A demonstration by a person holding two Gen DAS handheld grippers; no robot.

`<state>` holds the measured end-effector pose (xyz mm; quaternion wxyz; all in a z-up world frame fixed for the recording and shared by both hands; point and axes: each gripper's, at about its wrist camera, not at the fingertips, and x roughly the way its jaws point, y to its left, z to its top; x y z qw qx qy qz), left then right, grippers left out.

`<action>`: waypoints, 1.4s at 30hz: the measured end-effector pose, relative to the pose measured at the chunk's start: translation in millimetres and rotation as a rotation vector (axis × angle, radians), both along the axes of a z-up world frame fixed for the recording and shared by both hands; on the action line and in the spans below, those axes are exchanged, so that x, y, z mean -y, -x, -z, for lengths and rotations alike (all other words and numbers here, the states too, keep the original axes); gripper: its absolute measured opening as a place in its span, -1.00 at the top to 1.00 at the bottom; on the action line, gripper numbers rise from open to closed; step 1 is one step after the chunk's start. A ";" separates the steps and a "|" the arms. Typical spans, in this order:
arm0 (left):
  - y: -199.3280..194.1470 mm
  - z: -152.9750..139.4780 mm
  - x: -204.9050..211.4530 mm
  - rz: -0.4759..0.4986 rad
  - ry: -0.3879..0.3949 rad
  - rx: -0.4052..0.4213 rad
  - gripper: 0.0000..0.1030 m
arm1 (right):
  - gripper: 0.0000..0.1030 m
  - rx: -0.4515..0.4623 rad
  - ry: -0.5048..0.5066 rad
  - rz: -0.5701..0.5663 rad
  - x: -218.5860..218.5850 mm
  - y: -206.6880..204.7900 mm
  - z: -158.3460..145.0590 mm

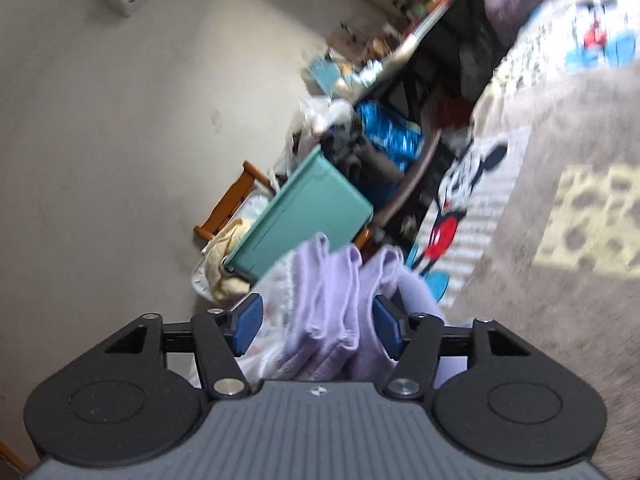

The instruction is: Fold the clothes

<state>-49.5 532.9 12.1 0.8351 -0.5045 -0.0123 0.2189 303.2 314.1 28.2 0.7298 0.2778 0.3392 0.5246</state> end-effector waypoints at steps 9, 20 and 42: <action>21.8 -14.8 46.5 0.005 -0.173 -0.198 -0.83 | -0.72 0.135 0.132 -0.007 33.5 48.3 -17.8; 14.2 -37.6 122.9 -0.024 -0.445 -0.542 -0.99 | -1.00 0.269 0.414 0.001 59.1 121.0 -44.2; 41.7 -72.8 229.8 -0.009 -0.617 -0.715 -1.00 | -1.00 0.391 0.572 -0.010 132.5 204.9 -65.2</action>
